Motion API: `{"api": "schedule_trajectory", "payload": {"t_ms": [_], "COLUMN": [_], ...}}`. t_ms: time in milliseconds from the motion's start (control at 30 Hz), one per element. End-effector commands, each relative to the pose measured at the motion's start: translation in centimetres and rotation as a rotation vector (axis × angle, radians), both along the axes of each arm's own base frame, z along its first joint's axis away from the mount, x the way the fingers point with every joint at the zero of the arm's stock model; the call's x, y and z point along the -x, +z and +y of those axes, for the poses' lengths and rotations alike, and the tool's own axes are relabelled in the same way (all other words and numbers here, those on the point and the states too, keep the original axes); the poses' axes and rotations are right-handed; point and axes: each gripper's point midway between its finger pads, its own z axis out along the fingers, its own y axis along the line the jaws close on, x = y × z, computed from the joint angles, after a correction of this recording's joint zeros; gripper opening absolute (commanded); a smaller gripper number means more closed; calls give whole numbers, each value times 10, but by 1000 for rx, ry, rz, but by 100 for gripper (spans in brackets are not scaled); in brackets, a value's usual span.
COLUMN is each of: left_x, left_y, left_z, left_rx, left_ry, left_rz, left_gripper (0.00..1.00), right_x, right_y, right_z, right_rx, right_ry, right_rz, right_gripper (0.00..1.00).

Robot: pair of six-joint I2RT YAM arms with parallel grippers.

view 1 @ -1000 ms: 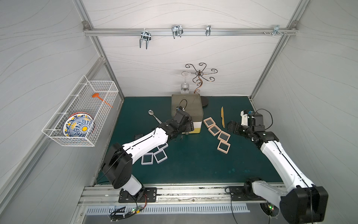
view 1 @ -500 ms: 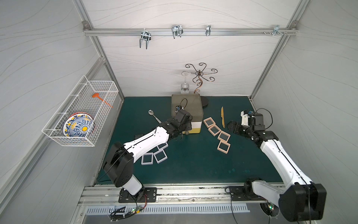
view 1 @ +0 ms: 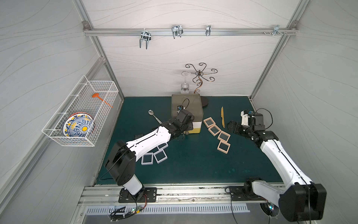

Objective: Place the brooch boxes into the drawer by color
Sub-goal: Open the drawer in the storage box.

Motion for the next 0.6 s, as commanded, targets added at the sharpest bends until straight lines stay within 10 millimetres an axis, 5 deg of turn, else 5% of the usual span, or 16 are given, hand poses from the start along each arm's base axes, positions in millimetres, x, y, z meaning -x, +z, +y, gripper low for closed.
{"api": "schedule_trajectory", "payload": {"t_ms": [0,567], "left_x": [-10,19], "left_y": [14,18], "left_z": [-1,4], "left_rx": [9,42], "left_ry": [21,-18], "left_rz": [-45,-33], "left_gripper": [24,11], "right_x": [-1,0], "right_y": [-1,-6], "right_z": [-1,-1], "right_rx": [-5,-4], "right_ry": [-5,-4], "right_rz": [0,5], "right_gripper": [99,99]}}
